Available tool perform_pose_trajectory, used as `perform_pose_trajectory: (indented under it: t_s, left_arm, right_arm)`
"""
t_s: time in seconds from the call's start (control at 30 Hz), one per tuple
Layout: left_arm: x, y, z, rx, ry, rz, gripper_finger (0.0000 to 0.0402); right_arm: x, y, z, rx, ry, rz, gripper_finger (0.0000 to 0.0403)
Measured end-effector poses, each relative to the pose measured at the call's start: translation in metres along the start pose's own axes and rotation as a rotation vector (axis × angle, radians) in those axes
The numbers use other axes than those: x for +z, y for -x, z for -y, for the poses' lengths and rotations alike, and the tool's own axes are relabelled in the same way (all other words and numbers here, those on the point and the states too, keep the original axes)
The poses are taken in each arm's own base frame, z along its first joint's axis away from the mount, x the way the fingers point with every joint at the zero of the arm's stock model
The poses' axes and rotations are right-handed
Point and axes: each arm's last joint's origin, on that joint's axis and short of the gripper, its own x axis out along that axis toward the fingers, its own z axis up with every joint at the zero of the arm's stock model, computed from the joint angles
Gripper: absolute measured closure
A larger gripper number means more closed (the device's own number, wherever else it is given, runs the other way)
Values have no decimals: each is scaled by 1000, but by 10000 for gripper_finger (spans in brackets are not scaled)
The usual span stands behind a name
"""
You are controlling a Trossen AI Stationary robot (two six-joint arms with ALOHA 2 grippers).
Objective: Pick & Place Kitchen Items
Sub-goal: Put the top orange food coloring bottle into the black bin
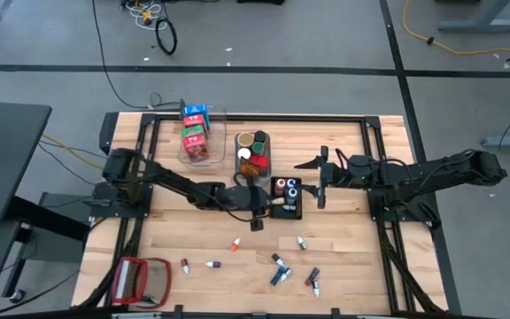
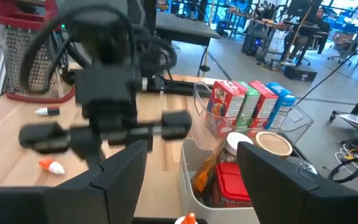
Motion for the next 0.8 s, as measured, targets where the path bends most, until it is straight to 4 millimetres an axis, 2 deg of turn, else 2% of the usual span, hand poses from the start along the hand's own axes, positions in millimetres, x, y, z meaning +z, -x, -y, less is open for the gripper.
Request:
perform_pose_trajectory:
  t_s: [0.07,0.27,0.47,0.8]
  left_arm:
    - [-6,-8,1,3,-6,-25,313]
    - [-9,-25,5,-35,-23,-32,310]
    - [-15,-25,4,-27,-52,-98,301]
    - [-12,-24,-1,31,-19,-97,244]
  right_arm:
    - [0,0,0,0,-1,4,142]
    - [1,0,0,-2,-1,11,142]
    - [1,0,0,-2,2,15,142]
    - [2,0,0,-3,6,17,142]
